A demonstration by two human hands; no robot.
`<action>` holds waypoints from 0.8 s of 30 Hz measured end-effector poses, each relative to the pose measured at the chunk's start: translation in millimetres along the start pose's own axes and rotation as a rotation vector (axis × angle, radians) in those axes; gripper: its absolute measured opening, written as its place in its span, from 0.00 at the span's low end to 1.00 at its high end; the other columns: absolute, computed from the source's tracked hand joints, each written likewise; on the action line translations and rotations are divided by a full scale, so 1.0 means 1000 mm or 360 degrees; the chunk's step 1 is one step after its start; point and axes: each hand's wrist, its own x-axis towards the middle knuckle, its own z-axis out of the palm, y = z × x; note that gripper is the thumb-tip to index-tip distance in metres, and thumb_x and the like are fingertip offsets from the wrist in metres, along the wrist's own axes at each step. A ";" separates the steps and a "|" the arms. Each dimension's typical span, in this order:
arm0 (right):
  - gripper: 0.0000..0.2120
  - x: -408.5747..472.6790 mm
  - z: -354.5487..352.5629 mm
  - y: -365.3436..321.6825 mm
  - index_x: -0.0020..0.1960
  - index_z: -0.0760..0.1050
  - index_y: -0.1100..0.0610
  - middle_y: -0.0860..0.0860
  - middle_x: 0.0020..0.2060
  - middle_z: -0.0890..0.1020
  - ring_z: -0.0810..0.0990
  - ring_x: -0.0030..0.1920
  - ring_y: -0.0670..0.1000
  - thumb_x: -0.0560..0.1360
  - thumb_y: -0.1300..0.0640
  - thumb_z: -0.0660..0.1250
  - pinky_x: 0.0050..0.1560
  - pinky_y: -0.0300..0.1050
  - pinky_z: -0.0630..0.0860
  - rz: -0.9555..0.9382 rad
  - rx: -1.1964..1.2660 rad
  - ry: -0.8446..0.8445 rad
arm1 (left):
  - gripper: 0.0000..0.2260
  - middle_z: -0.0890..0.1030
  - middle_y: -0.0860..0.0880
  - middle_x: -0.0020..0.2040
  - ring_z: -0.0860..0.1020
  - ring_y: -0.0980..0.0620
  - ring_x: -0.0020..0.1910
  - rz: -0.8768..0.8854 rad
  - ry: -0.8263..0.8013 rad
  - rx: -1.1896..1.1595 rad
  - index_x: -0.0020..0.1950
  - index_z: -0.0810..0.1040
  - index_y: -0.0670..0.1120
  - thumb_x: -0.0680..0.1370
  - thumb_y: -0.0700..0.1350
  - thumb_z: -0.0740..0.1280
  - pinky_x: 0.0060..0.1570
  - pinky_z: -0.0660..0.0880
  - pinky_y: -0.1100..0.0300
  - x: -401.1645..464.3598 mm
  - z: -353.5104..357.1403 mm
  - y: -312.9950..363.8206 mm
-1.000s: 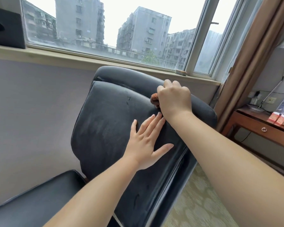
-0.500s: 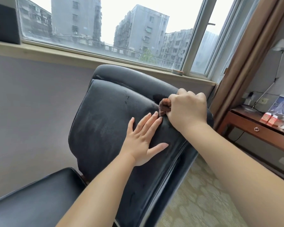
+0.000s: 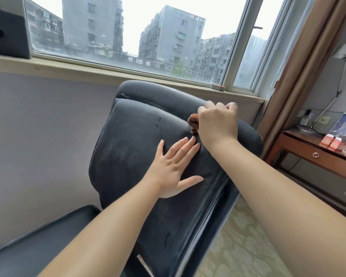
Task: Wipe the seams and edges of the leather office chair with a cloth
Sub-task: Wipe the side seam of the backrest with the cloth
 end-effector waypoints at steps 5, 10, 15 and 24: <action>0.10 0.016 0.009 -0.009 0.51 0.73 0.56 0.52 0.51 0.77 0.75 0.51 0.56 0.76 0.64 0.55 0.59 0.51 0.63 -0.0005 0.0001 0.0027 | 0.33 0.25 0.60 0.70 0.25 0.62 0.70 0.0036 -0.0078 0.0063 0.67 0.22 0.57 0.70 0.71 0.32 0.71 0.35 0.35 0.003 0.001 -0.007; 0.12 0.033 0.017 -0.023 0.53 0.72 0.57 0.52 0.53 0.77 0.75 0.54 0.57 0.77 0.65 0.54 0.58 0.52 0.63 -0.0028 0.0065 0.0048 | 0.33 0.21 0.62 0.67 0.22 0.63 0.68 0.0021 -0.0106 0.0034 0.66 0.21 0.58 0.71 0.71 0.33 0.70 0.30 0.37 0.006 0.005 -0.009; 0.11 0.032 0.014 -0.028 0.54 0.72 0.57 0.53 0.54 0.76 0.74 0.54 0.57 0.77 0.65 0.54 0.59 0.52 0.63 0.0001 0.0077 -0.0005 | 0.33 0.28 0.60 0.71 0.23 0.65 0.67 0.0043 -0.0133 -0.0003 0.67 0.23 0.59 0.70 0.72 0.33 0.71 0.31 0.37 0.002 0.002 -0.006; 0.12 -0.022 -0.016 0.007 0.54 0.73 0.57 0.55 0.53 0.76 0.74 0.53 0.58 0.77 0.63 0.53 0.60 0.53 0.63 0.0044 -0.0026 -0.0007 | 0.34 0.26 0.60 0.71 0.27 0.61 0.72 0.0070 -0.0266 0.0124 0.70 0.24 0.57 0.73 0.71 0.37 0.74 0.38 0.39 -0.012 -0.016 0.015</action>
